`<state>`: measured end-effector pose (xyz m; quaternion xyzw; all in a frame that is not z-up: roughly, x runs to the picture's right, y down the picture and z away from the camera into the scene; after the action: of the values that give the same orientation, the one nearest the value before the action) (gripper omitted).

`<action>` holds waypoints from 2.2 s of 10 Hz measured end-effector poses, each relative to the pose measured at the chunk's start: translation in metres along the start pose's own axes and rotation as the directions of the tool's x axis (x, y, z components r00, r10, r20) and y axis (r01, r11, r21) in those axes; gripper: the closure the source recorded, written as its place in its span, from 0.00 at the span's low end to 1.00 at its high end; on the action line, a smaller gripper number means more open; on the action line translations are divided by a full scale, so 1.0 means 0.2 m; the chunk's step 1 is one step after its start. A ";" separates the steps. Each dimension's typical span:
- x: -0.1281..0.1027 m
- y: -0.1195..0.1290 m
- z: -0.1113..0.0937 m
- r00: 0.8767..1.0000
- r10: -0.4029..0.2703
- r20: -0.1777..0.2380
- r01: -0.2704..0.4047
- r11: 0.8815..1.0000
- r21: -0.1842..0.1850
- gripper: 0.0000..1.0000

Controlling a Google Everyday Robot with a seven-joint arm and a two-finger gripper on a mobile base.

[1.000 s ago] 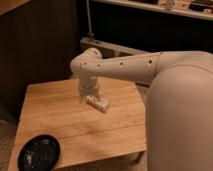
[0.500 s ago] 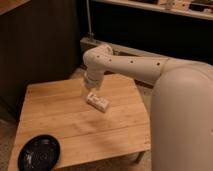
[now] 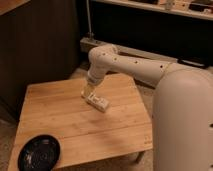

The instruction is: Place the bottle in the ceramic bowl

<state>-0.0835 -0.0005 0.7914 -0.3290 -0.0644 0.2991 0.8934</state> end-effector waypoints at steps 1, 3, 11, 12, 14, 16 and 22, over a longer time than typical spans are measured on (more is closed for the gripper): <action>-0.01 0.01 0.02 1.000 0.013 -0.004 -0.013 1.000 0.020 0.35; -0.01 0.03 0.12 1.000 0.014 -0.026 -0.013 0.998 0.054 0.35; 0.08 -0.10 0.48 0.994 -0.028 -0.101 0.048 0.979 0.198 0.35; 0.07 -0.14 0.45 0.994 -0.032 -0.101 0.053 0.975 0.218 0.35; 0.07 -0.17 0.43 0.994 -0.036 -0.102 0.059 0.971 0.231 0.35; 0.10 -0.19 0.48 0.994 -0.031 -0.107 0.054 0.975 0.214 0.35; 0.19 -0.20 0.67 0.990 -0.006 -0.141 0.028 0.988 0.150 0.45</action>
<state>-0.0746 0.0705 0.9182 -0.2800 0.0188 0.2717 0.9206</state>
